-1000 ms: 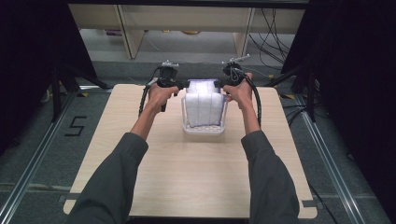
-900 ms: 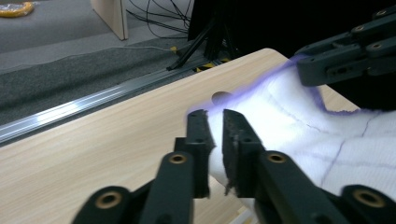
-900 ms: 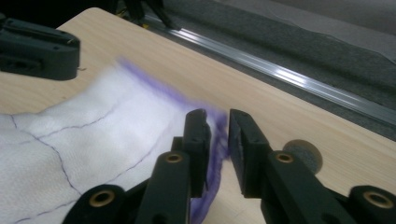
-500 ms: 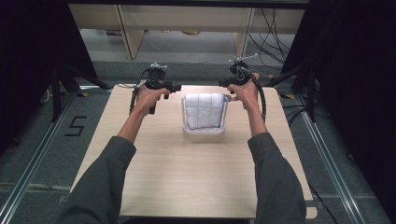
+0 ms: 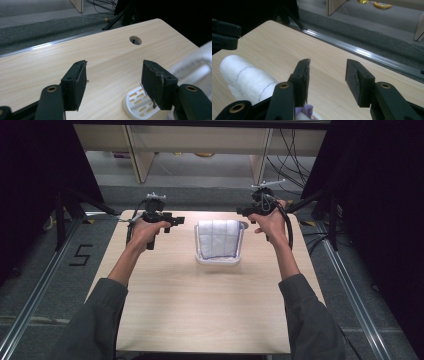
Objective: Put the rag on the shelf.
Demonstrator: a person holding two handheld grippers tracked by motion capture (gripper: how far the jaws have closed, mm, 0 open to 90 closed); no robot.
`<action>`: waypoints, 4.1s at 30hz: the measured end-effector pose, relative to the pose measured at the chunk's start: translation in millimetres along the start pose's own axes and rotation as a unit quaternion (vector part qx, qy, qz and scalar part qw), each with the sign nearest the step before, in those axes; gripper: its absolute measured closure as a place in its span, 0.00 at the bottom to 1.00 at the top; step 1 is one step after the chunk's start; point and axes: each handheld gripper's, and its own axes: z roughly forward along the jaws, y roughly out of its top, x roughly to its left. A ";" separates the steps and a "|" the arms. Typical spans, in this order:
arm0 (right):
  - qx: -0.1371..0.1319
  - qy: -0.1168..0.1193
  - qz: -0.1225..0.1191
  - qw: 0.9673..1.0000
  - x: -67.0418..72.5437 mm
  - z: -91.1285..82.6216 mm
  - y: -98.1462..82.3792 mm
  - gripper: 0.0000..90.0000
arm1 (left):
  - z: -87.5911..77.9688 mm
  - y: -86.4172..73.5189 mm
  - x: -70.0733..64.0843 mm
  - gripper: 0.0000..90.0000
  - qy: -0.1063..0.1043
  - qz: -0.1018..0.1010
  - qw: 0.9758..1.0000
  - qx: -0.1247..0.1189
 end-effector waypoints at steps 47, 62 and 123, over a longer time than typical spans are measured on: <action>-0.042 0.028 -0.024 0.998 26.7 -60.4 -52.2 0.48 | -69.4 -65.7 -53.4 0.35 -0.066 0.028 0.996 -0.048; -0.050 0.037 0.000 0.998 37.9 -66.3 -71.7 0.38 | -80.2 -80.8 -68.4 0.29 -0.085 0.052 0.994 -0.047; -0.003 0.101 -0.012 0.995 73.7 -48.6 -161.1 0.35 | -81.1 -195.1 -91.5 0.22 -0.112 0.077 0.991 0.003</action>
